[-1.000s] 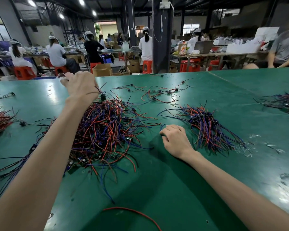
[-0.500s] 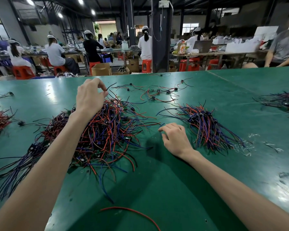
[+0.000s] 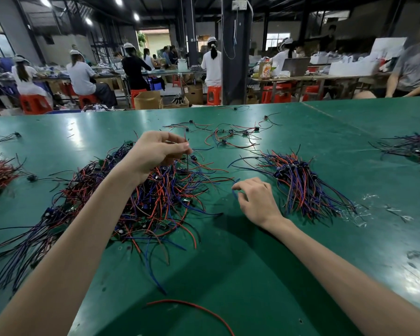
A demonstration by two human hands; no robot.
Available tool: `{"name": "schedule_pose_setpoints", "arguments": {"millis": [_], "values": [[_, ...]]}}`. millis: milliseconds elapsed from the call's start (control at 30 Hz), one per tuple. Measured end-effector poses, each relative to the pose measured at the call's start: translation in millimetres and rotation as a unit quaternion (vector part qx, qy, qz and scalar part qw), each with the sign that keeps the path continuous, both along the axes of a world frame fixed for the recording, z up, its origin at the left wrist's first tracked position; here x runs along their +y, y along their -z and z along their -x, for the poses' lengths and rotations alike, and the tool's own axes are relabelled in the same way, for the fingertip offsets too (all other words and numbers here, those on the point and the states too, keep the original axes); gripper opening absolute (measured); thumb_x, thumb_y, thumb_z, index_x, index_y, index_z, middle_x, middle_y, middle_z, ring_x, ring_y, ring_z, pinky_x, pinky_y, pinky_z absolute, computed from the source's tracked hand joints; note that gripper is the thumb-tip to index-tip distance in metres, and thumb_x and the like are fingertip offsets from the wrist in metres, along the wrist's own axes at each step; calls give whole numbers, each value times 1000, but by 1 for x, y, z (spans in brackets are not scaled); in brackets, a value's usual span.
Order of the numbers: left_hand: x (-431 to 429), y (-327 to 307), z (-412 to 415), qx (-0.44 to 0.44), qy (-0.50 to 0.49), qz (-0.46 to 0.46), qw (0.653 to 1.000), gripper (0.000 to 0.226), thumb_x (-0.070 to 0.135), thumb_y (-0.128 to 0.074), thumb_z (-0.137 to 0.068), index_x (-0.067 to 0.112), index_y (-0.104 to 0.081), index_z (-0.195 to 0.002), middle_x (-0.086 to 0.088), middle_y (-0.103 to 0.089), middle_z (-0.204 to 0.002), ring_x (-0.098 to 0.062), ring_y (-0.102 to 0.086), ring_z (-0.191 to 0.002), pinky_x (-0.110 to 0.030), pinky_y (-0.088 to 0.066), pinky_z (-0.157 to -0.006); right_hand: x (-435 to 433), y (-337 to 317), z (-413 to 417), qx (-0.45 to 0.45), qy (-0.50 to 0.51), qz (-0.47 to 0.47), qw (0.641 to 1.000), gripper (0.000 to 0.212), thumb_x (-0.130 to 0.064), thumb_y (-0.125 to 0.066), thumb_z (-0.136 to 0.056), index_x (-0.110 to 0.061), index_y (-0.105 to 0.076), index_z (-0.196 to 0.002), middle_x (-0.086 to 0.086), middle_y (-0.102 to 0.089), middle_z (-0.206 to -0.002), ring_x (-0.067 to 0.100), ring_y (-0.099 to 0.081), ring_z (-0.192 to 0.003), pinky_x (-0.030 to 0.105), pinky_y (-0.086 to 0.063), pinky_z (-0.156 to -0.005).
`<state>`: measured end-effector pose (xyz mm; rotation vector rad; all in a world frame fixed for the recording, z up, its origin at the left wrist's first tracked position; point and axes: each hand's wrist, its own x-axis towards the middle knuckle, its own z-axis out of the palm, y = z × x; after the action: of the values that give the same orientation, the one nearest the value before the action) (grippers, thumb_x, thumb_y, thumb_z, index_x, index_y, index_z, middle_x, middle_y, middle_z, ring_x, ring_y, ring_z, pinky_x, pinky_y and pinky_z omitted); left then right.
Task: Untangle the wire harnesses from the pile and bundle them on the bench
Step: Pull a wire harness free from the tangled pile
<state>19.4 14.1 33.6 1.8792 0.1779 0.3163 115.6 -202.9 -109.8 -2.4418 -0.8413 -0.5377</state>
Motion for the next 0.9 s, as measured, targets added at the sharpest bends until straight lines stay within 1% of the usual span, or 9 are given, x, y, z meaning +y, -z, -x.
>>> {"name": "schedule_pose_setpoints", "arguments": {"millis": [167,233,333,400,433,500,600,700,900], "values": [[-6,4,-2,106,65,-67,990,9,10,-74,-79,10,-65,-80,3,-62,-63,-6,-53,-55,-16,-46,-53,0,0,1,11,1,-1,1000,23,-12,-52,-89,-18,-67,-106,-2,-67,-107,18,-48,-110,28,-23,-88],[-8,5,-9,84,38,-42,995,8,9,-72,-80,9,-64,-81,0,-63,-68,-10,-54,-60,-20,-48,-59,0,-1,1,10,-1,2,1000,23,-12,-52,-89,-17,-67,-106,-2,-67,-107,18,-48,-111,28,-24,-89],[-8,8,-20,8,-21,20,1000,33,8,-65,-86,7,-56,-118,-10,-64,-119,-18,-60,-101,-30,-49,-90,-1,-1,2,11,-4,1,1000,23,-11,-53,-89,-17,-67,-106,-2,-66,-108,18,-48,-111,29,-24,-91],[-2,14,-27,25,2,6,1000,78,11,-66,-88,14,-18,-150,-7,-33,-153,-22,-39,-134,-39,-30,-111,-2,-1,2,16,-5,0,1000,22,-11,-53,-90,-17,-67,-107,-3,-66,-109,17,-48,-112,30,-24,-93],[2,18,-28,47,8,-20,999,90,14,-67,-88,18,-4,-153,-8,-25,-156,-24,-32,-139,-39,-26,-112,-2,-1,2,17,-4,-1,1000,22,-12,-53,-90,-17,-67,-107,-3,-66,-109,17,-48,-112,30,-24,-93],[12,29,-28,79,-33,-119,989,84,22,-67,-89,15,-12,-152,-14,-36,-149,-29,-40,-133,-38,-33,-105,-2,-1,2,19,-4,-2,1000,22,-12,-52,-91,-17,-67,-106,-3,-66,-109,16,-47,-112,29,-24,-93],[27,43,-23,154,-168,-379,897,46,36,-66,-87,5,-52,-118,-17,-59,-117,-35,-55,-112,-40,-44,-91,-1,0,1,18,-7,2,1000,23,-12,-52,-90,-17,-67,-106,-3,-67,-108,16,-47,-112,29,-23,-93],[33,51,-15,263,-205,-476,814,42,47,-68,-82,7,-54,-87,-12,-61,-104,-32,-57,-98,-41,-42,-90,0,1,0,15,-7,-2,1000,22,-10,-53,-89,-16,-69,-103,-2,-68,-106,17,-48,-111,27,-22,-89],[26,48,-12,210,-232,-459,831,28,14,-61,-81,10,-42,-61,-14,-60,-87,-32,-59,-82,-34,-44,-68,1,2,0,19,-10,-6,1000,22,-10,-54,-89,-16,-70,-101,-3,-68,-104,17,-49,-109,27,-23,-88]]}}
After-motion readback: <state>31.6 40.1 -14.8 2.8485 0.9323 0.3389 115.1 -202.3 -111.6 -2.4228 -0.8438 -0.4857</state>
